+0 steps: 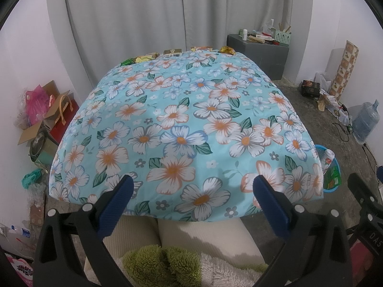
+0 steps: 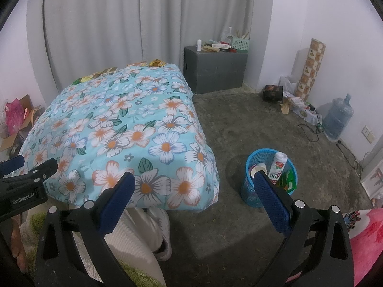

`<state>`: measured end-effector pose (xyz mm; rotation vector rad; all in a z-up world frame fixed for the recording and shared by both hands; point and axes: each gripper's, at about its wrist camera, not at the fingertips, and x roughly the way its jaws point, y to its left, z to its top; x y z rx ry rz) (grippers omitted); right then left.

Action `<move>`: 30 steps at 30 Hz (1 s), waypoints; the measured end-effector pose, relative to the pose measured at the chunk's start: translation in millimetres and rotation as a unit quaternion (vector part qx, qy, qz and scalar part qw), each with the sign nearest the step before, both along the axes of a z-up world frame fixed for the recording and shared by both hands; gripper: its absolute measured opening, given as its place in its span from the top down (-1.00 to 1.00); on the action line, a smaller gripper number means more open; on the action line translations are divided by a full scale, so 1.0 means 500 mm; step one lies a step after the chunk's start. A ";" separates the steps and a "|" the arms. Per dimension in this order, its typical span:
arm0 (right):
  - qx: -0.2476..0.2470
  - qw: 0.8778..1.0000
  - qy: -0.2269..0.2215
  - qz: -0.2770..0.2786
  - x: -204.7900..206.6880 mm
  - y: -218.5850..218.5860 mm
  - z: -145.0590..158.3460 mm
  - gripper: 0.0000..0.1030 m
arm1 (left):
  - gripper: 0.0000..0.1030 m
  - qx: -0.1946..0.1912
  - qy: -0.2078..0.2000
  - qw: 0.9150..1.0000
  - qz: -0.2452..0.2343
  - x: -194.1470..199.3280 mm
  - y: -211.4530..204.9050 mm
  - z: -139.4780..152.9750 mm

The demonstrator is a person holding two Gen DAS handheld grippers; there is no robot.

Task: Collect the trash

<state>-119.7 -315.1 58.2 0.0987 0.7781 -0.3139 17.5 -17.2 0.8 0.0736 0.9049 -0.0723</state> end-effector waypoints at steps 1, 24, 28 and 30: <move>-0.001 1.000 0.000 0.000 0.000 0.001 0.000 -0.85 | -0.89 0.000 0.000 1.000 0.000 -0.001 -0.001 0.000; 0.001 1.000 0.000 -0.001 0.001 -0.001 0.000 -0.85 | -0.89 0.001 -0.001 1.000 0.000 0.000 -0.002 0.001; 0.000 1.000 -0.001 -0.001 0.001 -0.002 0.000 -0.85 | -0.90 0.001 -0.001 1.000 0.000 0.000 -0.002 0.001; 0.001 1.000 -0.001 -0.001 0.001 -0.002 0.000 -0.85 | -0.89 0.001 -0.001 1.000 0.000 0.001 -0.001 0.002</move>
